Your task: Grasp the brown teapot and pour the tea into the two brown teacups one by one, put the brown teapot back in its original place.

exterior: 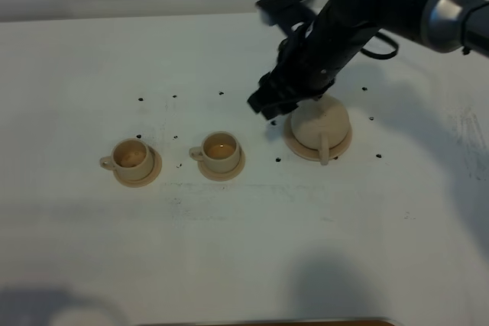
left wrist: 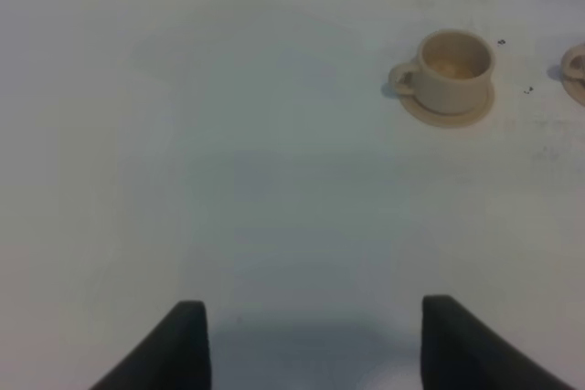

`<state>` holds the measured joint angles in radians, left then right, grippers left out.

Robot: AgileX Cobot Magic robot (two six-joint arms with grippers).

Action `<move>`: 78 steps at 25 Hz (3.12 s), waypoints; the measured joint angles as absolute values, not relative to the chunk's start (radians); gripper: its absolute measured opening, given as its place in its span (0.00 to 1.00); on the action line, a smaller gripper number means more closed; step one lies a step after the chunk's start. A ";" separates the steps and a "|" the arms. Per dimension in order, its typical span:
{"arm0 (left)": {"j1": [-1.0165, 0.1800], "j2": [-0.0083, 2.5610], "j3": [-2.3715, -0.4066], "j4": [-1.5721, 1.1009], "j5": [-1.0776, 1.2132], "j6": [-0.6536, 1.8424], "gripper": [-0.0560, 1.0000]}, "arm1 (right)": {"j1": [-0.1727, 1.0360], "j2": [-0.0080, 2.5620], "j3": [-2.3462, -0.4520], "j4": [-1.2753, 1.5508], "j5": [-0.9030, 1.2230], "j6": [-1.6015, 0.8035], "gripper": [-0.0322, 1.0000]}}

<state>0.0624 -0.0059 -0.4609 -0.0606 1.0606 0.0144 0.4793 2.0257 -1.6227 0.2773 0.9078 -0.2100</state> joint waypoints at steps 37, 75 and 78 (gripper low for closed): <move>0.062 -0.006 -0.461 0.030 1.061 0.014 0.51 | 0.429 1.754 -1.132 0.156 0.560 0.250 0.51; 0.062 -0.006 -0.461 0.030 1.061 0.014 0.51 | 0.475 1.919 -1.165 0.065 0.530 0.284 0.51; 0.062 -0.006 -0.461 0.030 1.061 0.014 0.51 | 0.483 1.919 -1.165 0.058 0.523 0.284 0.51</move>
